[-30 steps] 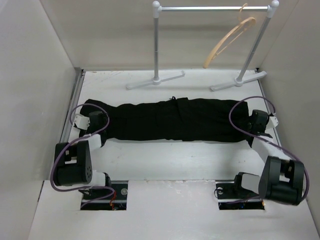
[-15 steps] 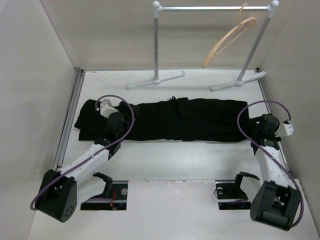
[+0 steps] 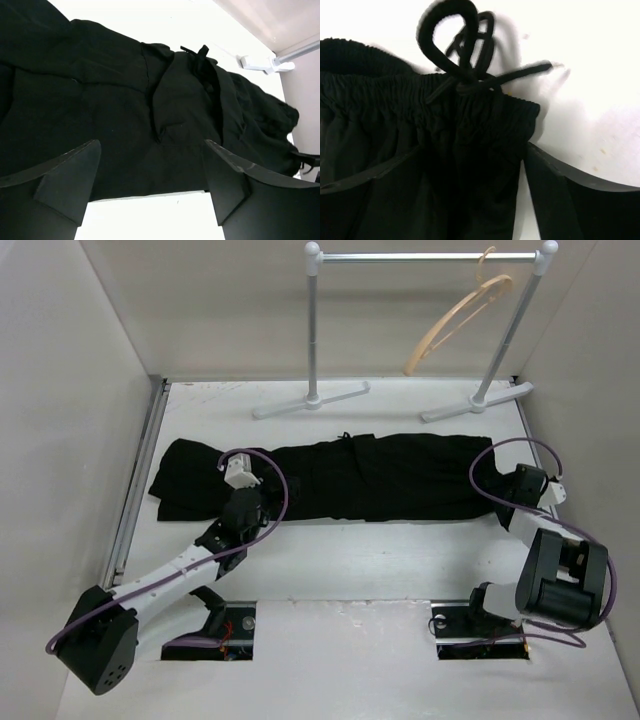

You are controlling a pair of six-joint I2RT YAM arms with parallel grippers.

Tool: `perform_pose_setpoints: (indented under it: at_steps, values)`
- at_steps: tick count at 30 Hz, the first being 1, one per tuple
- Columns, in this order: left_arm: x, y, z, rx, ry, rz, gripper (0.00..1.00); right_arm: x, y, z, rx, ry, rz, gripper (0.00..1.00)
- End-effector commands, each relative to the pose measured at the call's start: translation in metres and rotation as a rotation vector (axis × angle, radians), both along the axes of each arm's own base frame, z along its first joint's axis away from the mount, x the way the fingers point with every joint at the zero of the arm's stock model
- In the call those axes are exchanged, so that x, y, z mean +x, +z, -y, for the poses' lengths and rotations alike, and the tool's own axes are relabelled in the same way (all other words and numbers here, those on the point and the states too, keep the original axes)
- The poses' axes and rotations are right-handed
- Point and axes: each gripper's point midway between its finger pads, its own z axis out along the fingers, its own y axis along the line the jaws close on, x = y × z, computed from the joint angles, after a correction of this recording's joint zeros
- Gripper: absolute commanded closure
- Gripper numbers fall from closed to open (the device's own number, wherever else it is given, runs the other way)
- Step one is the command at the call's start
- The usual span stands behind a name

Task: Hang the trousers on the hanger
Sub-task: Fold the trousers

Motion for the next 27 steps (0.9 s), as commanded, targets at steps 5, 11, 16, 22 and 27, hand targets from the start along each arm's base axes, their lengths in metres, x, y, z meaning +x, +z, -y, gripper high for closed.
perform_pose_setpoints:
  at_steps: [5,11,16,22,27]
  values:
    - [0.002,0.039,0.005,-0.035,-0.021,0.09,0.34,0.028,0.007,0.007,0.038,-0.03,0.07,0.66]
    - [-0.005,0.055,-0.008,-0.036,0.002,0.097,0.4,0.026,0.047,0.021,-0.058,-0.087,0.177,0.97]
    - [-0.01,0.058,-0.011,-0.025,0.01,0.08,0.41,-0.012,0.131,0.035,-0.235,-0.176,0.309,0.98]
    - [-0.017,0.108,-0.001,-0.037,-0.005,0.124,0.41,-0.044,0.237,0.021,-0.372,-0.152,0.506,0.98]
    - [-0.024,0.159,-0.016,-0.041,0.029,0.176,0.38,-0.049,0.315,-0.01,-0.44,-0.032,0.652,0.97]
